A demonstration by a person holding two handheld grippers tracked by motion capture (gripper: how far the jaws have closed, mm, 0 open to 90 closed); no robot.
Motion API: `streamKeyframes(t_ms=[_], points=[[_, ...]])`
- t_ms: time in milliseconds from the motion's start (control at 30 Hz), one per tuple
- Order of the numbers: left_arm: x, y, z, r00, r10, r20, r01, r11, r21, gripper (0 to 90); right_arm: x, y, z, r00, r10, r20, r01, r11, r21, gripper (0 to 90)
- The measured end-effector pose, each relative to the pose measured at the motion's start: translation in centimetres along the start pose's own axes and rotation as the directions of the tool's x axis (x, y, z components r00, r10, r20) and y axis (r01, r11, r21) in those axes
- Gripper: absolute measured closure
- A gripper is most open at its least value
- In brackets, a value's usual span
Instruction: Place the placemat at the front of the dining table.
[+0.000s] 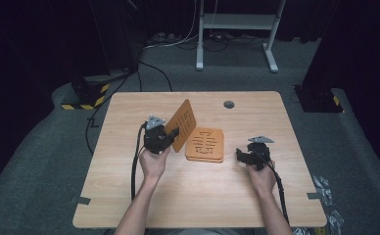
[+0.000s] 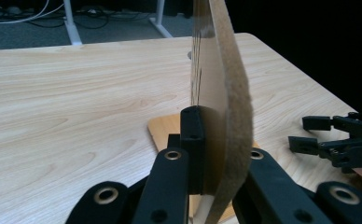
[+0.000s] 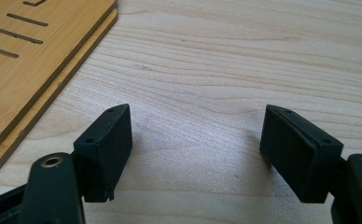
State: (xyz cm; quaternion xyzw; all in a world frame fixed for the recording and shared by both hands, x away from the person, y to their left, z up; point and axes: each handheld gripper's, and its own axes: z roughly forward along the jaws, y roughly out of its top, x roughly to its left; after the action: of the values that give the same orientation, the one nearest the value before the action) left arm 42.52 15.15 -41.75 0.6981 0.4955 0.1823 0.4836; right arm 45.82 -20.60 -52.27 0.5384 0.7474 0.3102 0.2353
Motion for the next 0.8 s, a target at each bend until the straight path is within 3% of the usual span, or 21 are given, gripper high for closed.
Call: streamKeyframes(t_ms=[800], points=[[2.3,-0.9,-1.7,0.9982,-0.033,-0.049,0.033,0.9994,-0.015,85.8,0.0,0.0,0.0,1.0,0.0,0.0,0.0,1.0,0.0,25.2]])
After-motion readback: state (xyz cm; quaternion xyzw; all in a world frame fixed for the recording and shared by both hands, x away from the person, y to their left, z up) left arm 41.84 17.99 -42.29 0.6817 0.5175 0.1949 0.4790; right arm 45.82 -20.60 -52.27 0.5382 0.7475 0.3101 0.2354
